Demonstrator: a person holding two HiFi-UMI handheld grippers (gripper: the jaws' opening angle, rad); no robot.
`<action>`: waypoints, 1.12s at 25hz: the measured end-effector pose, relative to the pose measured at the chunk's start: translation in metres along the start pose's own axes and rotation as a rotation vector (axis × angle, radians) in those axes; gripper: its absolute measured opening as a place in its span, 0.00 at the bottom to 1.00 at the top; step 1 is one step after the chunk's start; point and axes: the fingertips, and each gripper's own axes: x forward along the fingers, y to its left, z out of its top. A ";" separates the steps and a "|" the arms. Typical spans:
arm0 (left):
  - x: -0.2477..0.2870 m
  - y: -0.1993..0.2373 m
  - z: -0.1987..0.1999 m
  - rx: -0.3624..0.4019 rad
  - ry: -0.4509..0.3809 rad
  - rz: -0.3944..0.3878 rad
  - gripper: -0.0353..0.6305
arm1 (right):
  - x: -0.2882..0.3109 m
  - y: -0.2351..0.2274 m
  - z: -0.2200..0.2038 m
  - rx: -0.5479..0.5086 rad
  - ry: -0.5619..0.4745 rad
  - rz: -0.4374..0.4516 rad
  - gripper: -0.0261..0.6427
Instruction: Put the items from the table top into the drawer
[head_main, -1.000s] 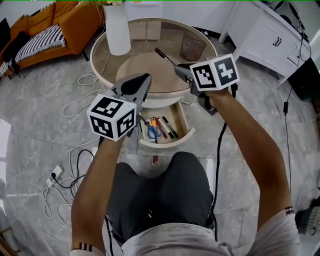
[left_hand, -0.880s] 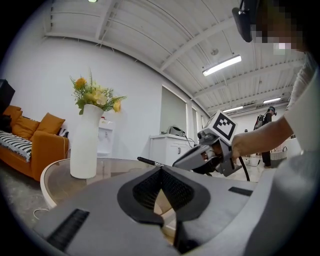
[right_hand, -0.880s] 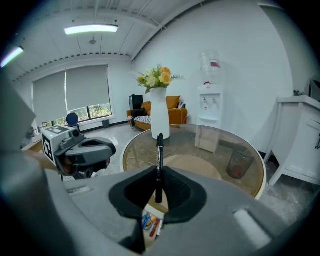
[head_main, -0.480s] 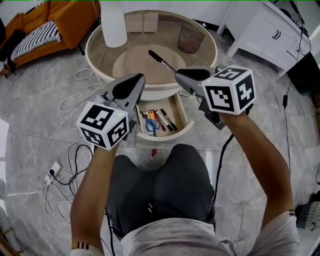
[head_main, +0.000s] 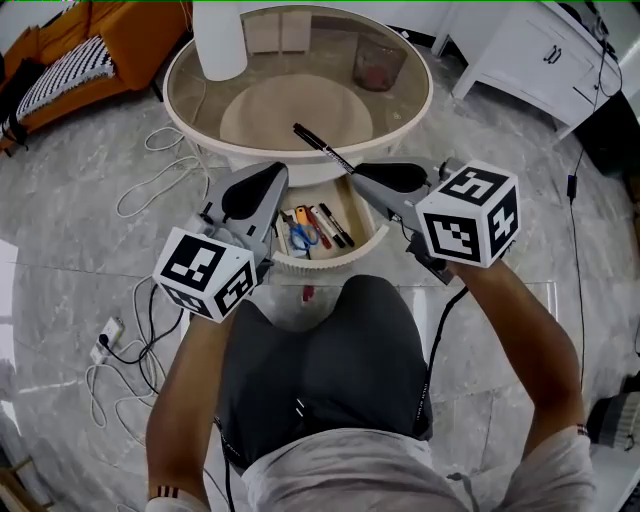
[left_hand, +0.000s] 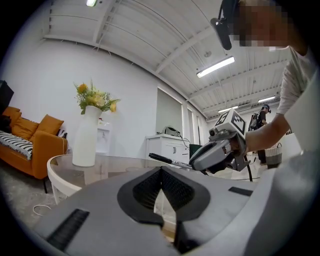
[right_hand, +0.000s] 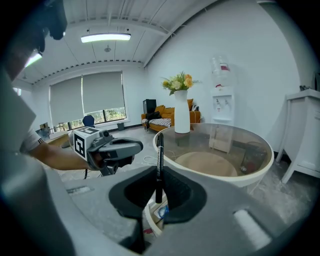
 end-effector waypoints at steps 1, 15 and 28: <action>-0.002 -0.001 -0.004 -0.001 -0.004 0.000 0.05 | 0.000 0.002 -0.006 0.001 0.003 0.002 0.10; -0.011 0.003 -0.078 0.020 0.020 -0.008 0.05 | 0.025 0.007 -0.096 -0.010 0.090 0.033 0.10; 0.046 0.022 -0.121 0.046 0.017 -0.005 0.05 | 0.093 -0.046 -0.193 -0.040 0.216 -0.093 0.10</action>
